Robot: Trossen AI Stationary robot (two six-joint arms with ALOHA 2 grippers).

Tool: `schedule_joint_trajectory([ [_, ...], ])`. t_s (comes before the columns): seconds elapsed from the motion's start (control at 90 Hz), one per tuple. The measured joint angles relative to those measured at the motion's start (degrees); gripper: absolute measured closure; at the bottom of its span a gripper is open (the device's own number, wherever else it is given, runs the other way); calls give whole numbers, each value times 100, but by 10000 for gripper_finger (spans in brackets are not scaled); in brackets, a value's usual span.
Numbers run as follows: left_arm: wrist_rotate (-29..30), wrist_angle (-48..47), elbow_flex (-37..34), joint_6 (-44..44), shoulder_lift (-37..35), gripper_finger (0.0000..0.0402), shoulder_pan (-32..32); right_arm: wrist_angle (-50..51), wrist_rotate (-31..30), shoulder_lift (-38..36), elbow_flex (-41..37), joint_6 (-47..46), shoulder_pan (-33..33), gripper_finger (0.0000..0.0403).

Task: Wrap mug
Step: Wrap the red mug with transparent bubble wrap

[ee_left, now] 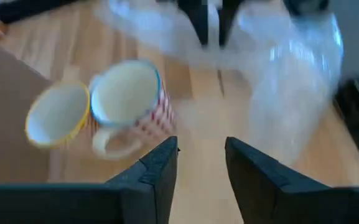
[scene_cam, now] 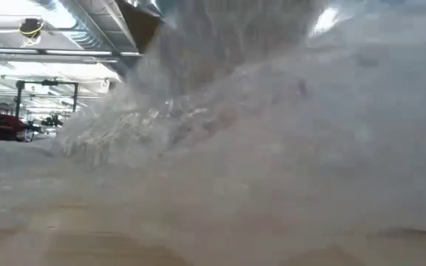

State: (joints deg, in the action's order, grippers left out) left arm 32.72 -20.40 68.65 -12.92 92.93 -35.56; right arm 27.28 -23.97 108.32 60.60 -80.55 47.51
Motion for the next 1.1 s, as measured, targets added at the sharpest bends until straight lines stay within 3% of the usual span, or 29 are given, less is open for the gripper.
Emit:
schedule_joint_trajectory([
  [0.156, -587, 1208, -584, -125, 505, 285, 320, -15, -61, 2, 0, -2, 4, 263],
  [0.433, -1889, 1994, -726, -316, 1423, 312, 193, -24, -145, 2, -1, 86, 5, 263],
  [0.689, -2131, 1886, -697, -637, 2068, 329, 135, 133, -140, 2, 0, 61, 0, 263],
  [0.944, -2399, 849, -706, -1515, 1745, 360, -157, 1392, 494, -38, 35, -1108, 115, 263],
  [1.1, -2223, 450, -726, -1816, 1531, 371, -284, 1444, 856, -44, 31, -1390, 265, 263],
])
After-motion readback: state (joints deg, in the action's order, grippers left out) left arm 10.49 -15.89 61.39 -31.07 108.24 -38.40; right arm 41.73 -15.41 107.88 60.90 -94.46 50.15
